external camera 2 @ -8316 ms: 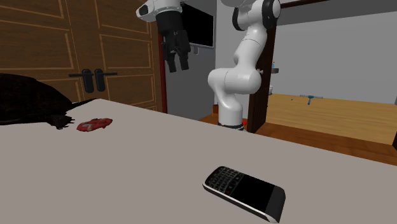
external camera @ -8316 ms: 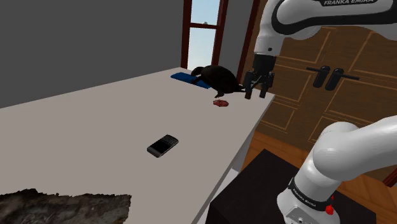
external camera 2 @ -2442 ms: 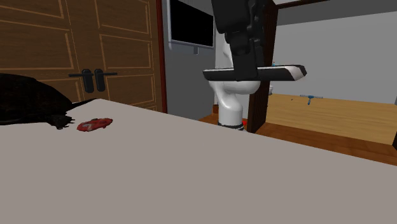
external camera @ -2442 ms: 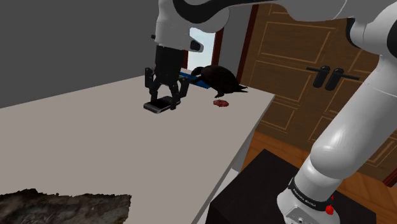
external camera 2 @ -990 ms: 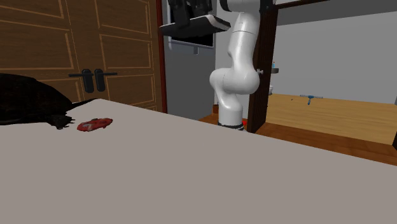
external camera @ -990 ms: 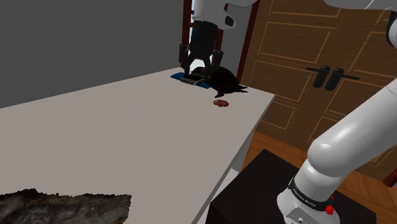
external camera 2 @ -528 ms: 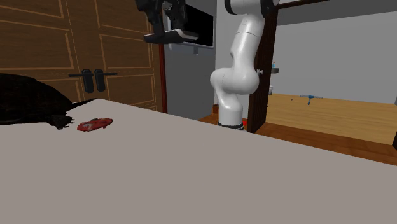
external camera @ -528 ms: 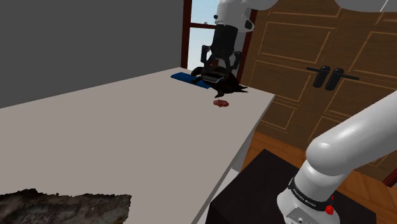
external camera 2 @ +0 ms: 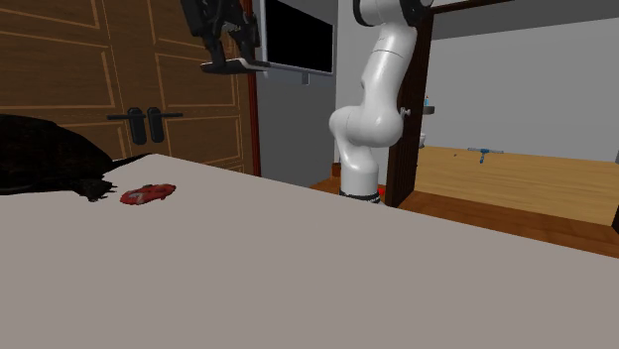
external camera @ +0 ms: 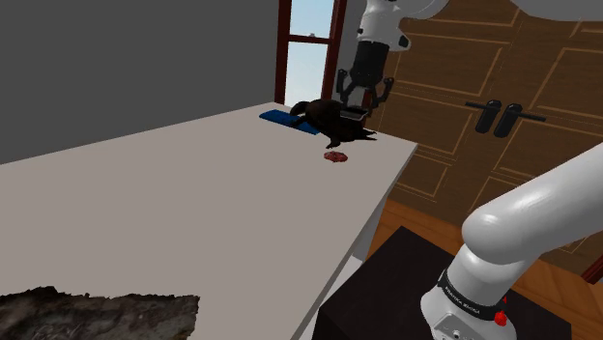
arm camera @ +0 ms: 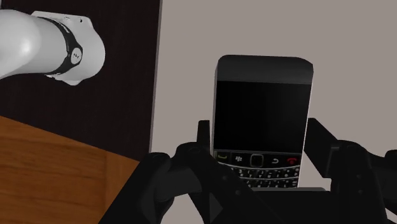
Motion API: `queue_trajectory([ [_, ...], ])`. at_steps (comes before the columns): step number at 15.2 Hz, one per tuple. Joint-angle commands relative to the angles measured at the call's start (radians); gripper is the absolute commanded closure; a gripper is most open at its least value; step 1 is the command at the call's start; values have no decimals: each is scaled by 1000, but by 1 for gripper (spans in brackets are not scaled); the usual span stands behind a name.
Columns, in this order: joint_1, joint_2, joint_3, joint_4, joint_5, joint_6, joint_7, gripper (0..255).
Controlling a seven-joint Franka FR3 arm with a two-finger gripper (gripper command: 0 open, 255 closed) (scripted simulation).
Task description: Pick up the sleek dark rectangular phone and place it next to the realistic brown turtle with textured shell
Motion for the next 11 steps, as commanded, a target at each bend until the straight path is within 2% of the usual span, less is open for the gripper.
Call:
queue_trajectory([
  [1, -17, 4, -35, 4, -20, -11, -49, 255],
  [11, -102, 77, -206, 74, -118, -52, -287, 255],
])
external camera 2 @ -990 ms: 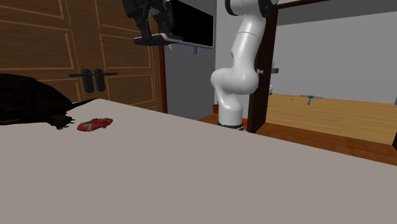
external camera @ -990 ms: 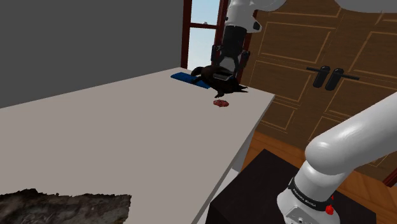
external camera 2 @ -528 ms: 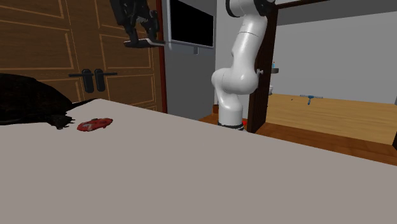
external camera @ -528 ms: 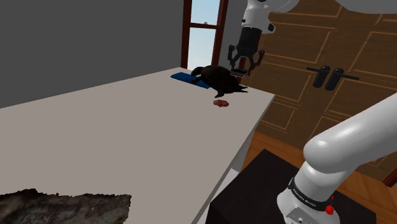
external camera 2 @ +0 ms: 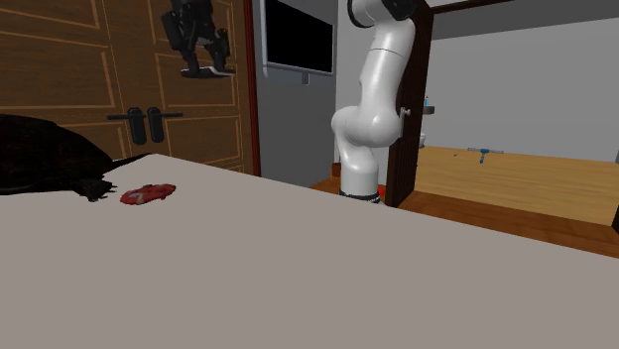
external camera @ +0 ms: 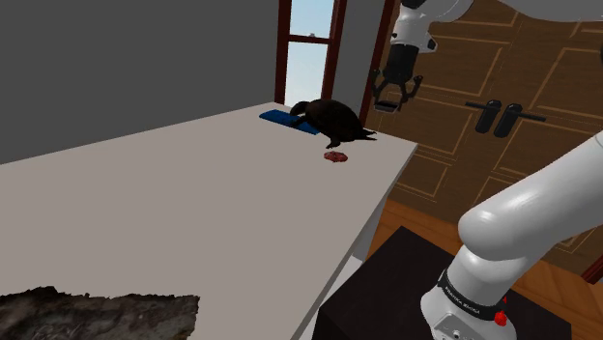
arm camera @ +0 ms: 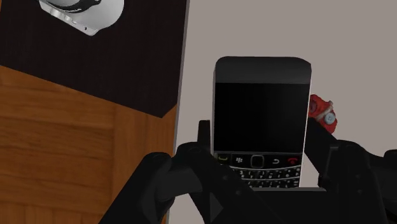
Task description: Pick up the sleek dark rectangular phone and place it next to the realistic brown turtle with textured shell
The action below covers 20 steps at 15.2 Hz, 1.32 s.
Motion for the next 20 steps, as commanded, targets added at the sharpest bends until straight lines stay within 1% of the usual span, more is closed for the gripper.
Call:
queue_trajectory([
  [1, -17, 19, -32, 14, -18, -2, -48, 255],
  [6, -57, 99, -112, 96, -53, -20, -167, 255],
  [11, -100, 204, -188, 211, -72, -43, -288, 255],
  [20, -102, 184, -186, 68, -76, 80, -296, 255],
])
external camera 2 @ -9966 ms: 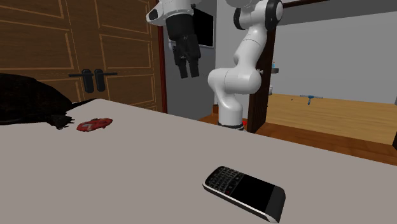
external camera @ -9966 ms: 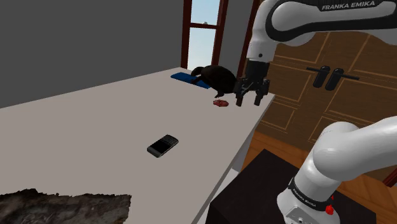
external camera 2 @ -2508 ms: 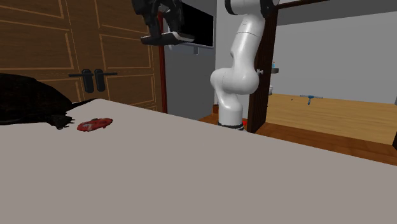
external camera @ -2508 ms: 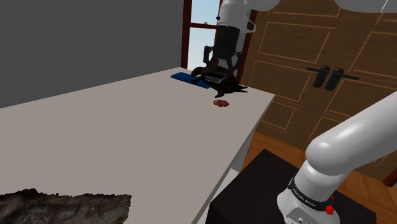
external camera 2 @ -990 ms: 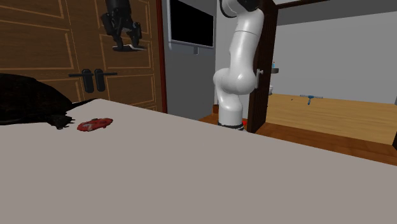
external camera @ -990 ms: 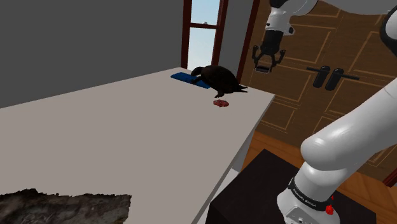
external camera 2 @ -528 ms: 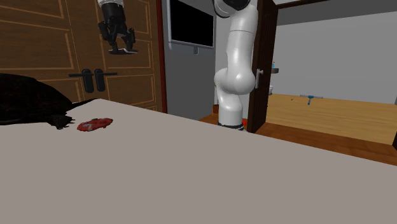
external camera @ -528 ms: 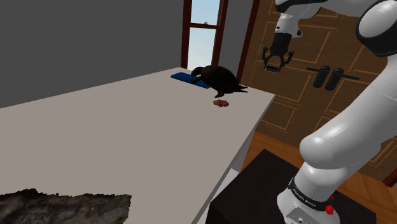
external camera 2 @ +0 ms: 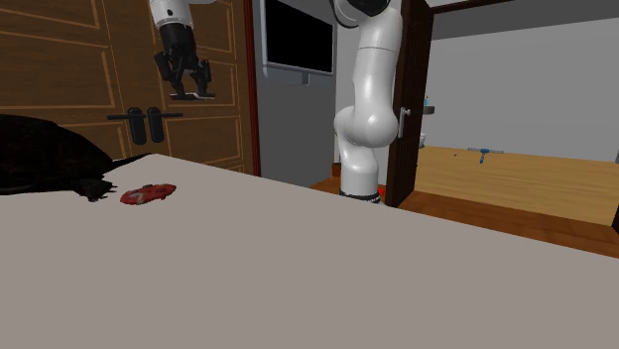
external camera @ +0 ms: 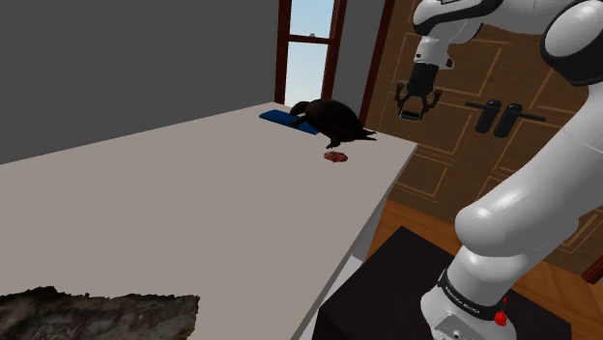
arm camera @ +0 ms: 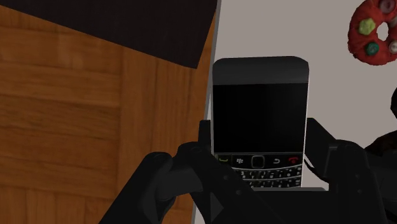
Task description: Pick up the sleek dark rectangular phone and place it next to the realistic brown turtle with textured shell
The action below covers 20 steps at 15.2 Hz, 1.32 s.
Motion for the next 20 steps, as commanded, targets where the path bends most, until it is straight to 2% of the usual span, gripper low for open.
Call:
queue_trajectory([
  [1, -1, -4, 0, -32, -1, 28, -3, 255],
  [20, -2, 18, -4, -264, 4, 281, -29, 255],
])
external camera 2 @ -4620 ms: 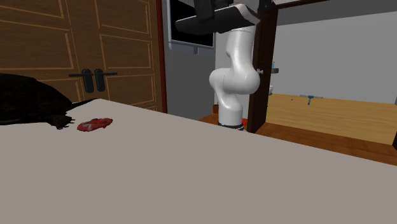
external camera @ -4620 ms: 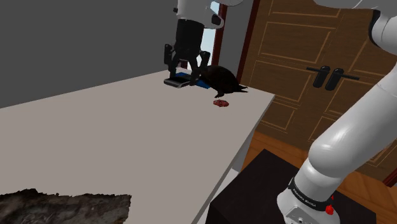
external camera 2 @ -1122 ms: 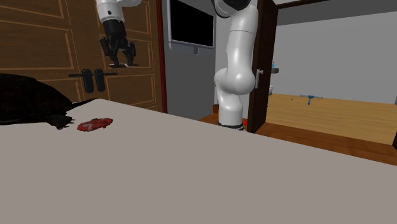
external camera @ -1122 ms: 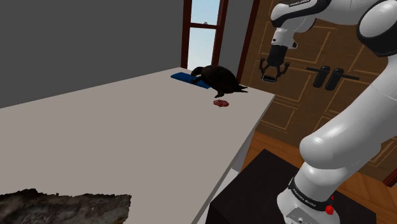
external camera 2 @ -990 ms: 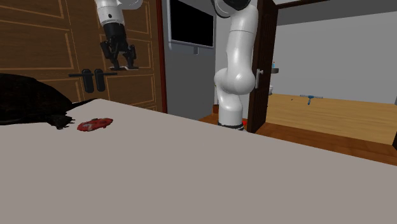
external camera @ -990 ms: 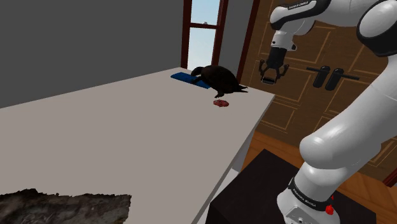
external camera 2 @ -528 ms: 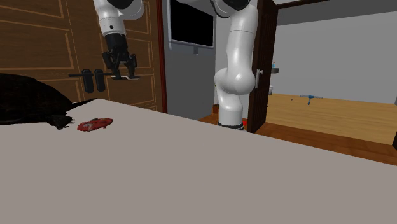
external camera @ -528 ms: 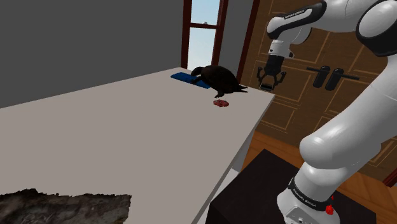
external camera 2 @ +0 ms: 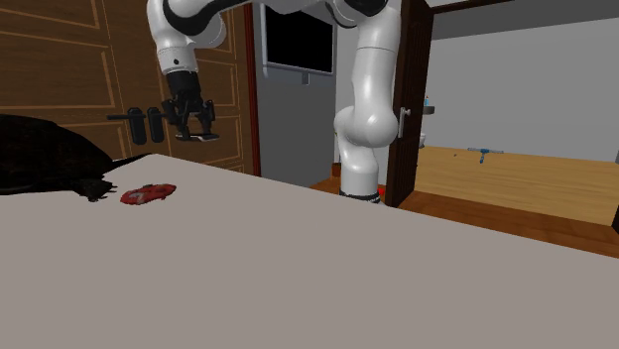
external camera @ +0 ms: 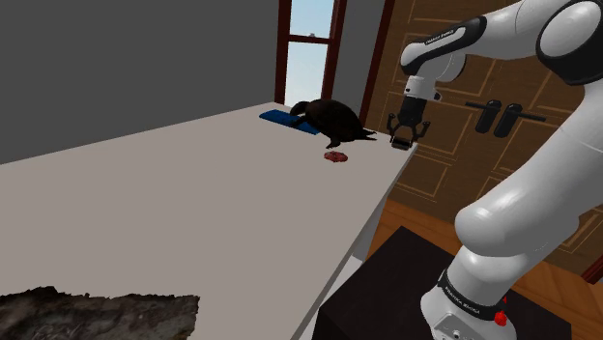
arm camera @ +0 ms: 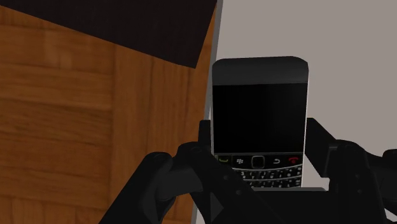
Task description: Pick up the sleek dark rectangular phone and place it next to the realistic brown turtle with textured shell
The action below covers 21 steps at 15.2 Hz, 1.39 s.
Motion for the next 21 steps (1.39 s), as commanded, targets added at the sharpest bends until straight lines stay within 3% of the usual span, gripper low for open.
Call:
queue_trajectory([
  [1, 0, 3, 0, -23, 1, 27, -2, 255],
  [13, 1, 61, -4, -127, 17, 185, -28, 255],
  [20, 1, 61, -4, -127, 17, 185, -28, 255],
  [21, 1, 61, -4, -127, 17, 185, -28, 0],
])
